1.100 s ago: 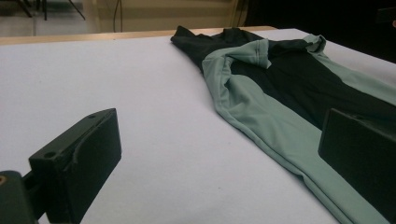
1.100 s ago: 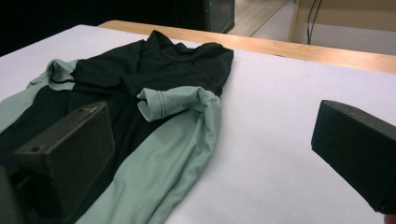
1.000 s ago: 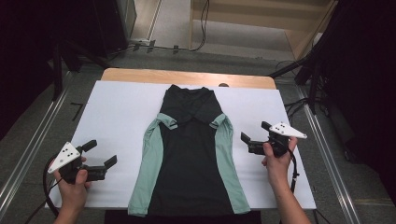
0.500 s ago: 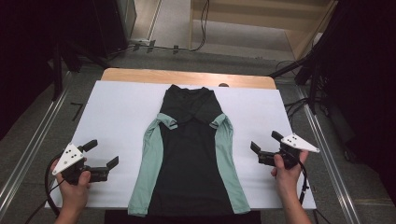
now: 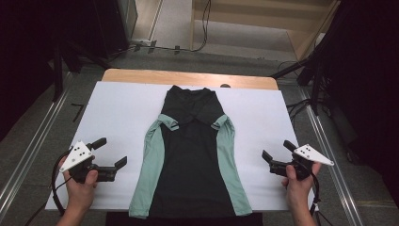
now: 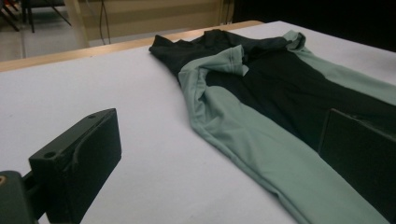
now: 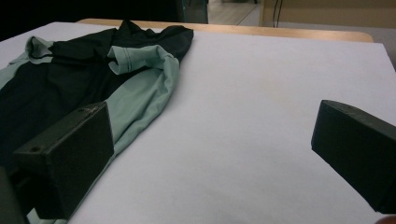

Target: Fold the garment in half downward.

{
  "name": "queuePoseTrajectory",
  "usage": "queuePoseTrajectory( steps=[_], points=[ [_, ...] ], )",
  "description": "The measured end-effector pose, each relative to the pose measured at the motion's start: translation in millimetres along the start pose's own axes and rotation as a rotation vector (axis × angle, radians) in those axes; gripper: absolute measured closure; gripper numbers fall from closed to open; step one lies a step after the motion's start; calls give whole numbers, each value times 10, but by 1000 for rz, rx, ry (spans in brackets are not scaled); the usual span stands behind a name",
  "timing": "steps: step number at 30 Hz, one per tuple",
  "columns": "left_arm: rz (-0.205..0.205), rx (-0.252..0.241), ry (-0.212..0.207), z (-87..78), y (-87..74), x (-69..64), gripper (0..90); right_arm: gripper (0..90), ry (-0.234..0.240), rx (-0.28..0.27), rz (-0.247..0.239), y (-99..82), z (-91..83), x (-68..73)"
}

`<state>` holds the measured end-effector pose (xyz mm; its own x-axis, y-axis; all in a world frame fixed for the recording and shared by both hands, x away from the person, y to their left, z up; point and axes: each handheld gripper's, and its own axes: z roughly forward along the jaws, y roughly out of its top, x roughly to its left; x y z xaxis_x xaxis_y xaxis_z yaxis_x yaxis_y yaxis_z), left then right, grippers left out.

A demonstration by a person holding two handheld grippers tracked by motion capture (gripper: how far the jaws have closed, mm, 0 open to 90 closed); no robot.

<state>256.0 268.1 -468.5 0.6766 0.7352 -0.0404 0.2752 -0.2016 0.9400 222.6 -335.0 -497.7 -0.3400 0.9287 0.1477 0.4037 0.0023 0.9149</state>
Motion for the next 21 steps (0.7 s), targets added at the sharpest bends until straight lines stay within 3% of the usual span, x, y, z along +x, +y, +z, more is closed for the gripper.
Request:
queuePoseTrajectory(
  steps=[7, 21],
  points=[
    [12, 8, -23, 94, 146, -42, 0, 0, -18, 6, 22, -91, -54, -88],
    [-2, 16, -65, 410, 406, -56, 0, 0, -18, -2, -17, -149, -69, -109]
  ],
)
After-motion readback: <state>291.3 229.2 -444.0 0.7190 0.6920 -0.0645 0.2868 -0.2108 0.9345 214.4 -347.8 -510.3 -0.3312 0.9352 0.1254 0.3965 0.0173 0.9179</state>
